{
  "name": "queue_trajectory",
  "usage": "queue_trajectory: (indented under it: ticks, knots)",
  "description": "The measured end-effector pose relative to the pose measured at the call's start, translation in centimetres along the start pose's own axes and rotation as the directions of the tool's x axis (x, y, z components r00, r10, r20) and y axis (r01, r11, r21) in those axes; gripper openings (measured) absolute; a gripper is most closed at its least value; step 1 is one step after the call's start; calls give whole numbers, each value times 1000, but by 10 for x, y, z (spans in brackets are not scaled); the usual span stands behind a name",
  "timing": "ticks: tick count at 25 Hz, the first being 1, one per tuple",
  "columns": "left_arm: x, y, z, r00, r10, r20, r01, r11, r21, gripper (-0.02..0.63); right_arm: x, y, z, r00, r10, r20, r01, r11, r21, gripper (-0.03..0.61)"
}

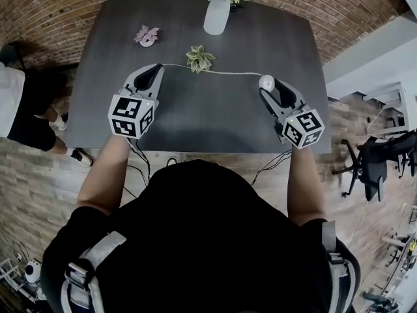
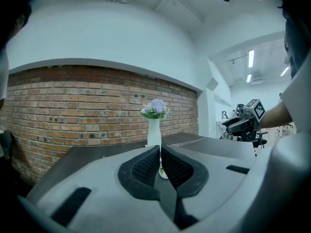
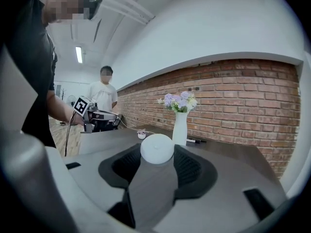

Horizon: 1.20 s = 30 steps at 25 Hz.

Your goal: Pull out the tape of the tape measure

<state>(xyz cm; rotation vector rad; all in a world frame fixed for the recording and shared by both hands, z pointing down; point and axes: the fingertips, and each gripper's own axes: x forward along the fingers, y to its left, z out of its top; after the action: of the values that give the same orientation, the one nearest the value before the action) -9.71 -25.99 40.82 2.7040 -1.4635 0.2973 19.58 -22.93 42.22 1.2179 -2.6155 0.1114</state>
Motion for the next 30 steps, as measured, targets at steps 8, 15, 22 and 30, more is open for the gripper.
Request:
queue_trajectory:
  ticks: [8, 15, 22, 30]
  knots:
    - [0, -5, -14, 1000, 11, -27, -11, 1000, -6, 15, 6, 2, -15, 1000, -10, -26, 10, 999, 30, 210]
    - [1, -4, 1, 1000, 26, 14, -26, 1000, -6, 15, 7, -2, -3, 999, -33, 17, 33, 999, 34, 210]
    - [3, -3, -11, 999, 36, -22, -36, 999, -14, 15, 9, -2, -11, 999, -44, 7, 44, 998, 53, 210]
    - [8, -11, -102, 958, 26, -285, -32, 999, -15, 15, 34, 11, -116, 952, -37, -305, 79, 989, 125, 210]
